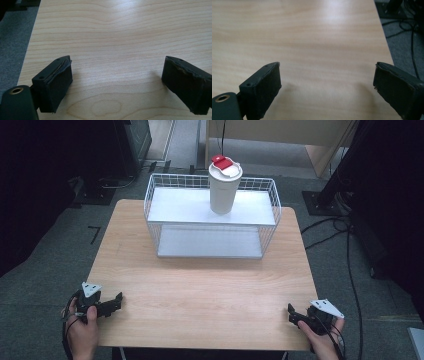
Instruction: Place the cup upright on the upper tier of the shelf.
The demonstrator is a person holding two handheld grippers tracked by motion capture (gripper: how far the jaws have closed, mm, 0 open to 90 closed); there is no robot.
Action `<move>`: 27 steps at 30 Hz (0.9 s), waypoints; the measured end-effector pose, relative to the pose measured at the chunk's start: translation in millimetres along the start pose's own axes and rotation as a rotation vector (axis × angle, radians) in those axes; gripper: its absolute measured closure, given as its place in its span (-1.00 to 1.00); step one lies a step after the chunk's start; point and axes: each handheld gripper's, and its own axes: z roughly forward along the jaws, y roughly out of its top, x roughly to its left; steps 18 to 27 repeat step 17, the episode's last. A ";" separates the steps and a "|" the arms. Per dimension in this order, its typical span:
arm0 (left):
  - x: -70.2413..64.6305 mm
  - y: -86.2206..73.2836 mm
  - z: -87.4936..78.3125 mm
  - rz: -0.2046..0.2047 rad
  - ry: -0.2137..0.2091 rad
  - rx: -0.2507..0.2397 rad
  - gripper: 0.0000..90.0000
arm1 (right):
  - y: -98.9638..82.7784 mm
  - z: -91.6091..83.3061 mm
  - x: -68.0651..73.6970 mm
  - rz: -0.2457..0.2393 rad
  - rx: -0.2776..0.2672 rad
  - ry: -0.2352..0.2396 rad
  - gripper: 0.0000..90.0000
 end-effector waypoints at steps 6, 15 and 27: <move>0.0 0.0 0.0 0.000 0.000 0.000 -0.77 | -7.7 -1.7 -0.4 -0.012 0.011 0.029 -0.91; 0.0 0.0 0.0 0.000 0.000 0.000 -0.77 | -12.1 -4.0 -8.7 -0.045 -0.005 0.067 -0.88; -0.3 0.3 0.3 -0.002 0.003 0.000 -0.77 | -13.0 -5.9 -8.8 -0.048 -0.024 0.075 -0.66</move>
